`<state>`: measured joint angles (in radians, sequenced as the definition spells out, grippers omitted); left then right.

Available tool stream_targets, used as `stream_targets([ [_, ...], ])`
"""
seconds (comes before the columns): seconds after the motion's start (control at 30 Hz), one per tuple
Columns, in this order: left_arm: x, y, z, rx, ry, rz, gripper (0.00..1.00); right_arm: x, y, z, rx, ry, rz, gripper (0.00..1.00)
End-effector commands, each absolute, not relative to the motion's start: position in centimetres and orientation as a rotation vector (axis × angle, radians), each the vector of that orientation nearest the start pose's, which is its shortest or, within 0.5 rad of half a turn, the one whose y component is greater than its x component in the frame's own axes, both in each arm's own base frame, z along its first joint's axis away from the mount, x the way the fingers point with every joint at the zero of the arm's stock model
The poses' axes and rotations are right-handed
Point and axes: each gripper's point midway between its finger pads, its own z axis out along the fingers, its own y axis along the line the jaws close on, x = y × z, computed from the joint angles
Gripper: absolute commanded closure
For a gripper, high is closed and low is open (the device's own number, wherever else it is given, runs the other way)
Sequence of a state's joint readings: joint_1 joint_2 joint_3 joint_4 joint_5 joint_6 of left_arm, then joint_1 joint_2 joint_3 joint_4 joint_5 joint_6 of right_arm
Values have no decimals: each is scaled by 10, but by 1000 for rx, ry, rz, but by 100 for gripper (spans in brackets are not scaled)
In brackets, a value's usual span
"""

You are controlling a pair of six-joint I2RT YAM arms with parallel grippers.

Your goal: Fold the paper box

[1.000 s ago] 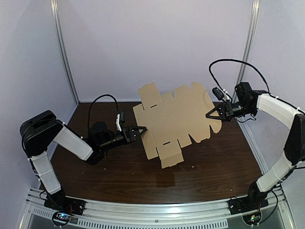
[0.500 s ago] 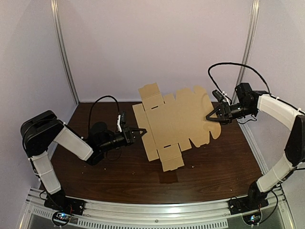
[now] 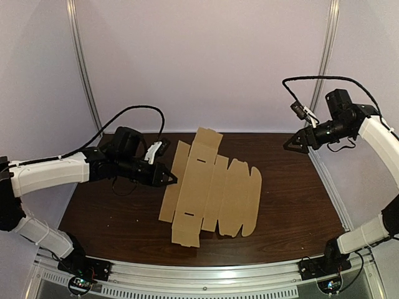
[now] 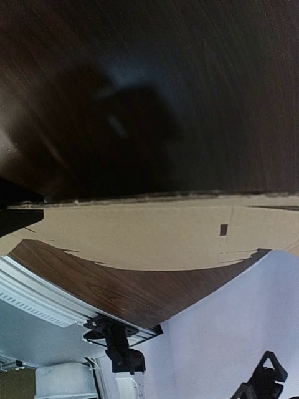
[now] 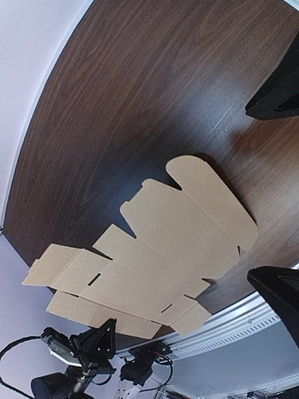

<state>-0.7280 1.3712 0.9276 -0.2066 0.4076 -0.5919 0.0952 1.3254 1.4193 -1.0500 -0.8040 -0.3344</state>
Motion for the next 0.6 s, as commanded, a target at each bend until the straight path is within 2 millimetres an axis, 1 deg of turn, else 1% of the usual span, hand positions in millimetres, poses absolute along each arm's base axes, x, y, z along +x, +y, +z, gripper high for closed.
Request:
stream_targets([
  [0.0, 201, -274, 133, 665, 2765, -862, 100, 289, 159, 265, -873, 2238, 856, 18],
  [0.1, 200, -270, 126, 717, 2821, -791, 100, 277, 179, 251, -944, 2255, 940, 19],
  [0.17, 206, -267, 123, 711, 2831, -735, 100, 269, 191, 244, -1002, 2256, 959, 19],
  [0.27, 211, -271, 121, 704, 2823, -730, 100, 259, 204, 232, -1075, 2266, 950, 19],
  [0.37, 218, -275, 119, 730, 2807, -722, 100, 251, 211, 225, -1123, 2270, 960, 19],
  [0.47, 229, -283, 120, 777, 2781, -702, 100, 249, 212, 220, -1140, 2284, 966, 19],
  [0.5, 234, -287, 125, 797, 2758, -698, 100, 248, 212, 219, -1148, 2288, 969, 19],
  [0.57, 245, -294, 127, 857, 2727, -675, 100, 248, 212, 217, -1151, 2299, 977, 20],
])
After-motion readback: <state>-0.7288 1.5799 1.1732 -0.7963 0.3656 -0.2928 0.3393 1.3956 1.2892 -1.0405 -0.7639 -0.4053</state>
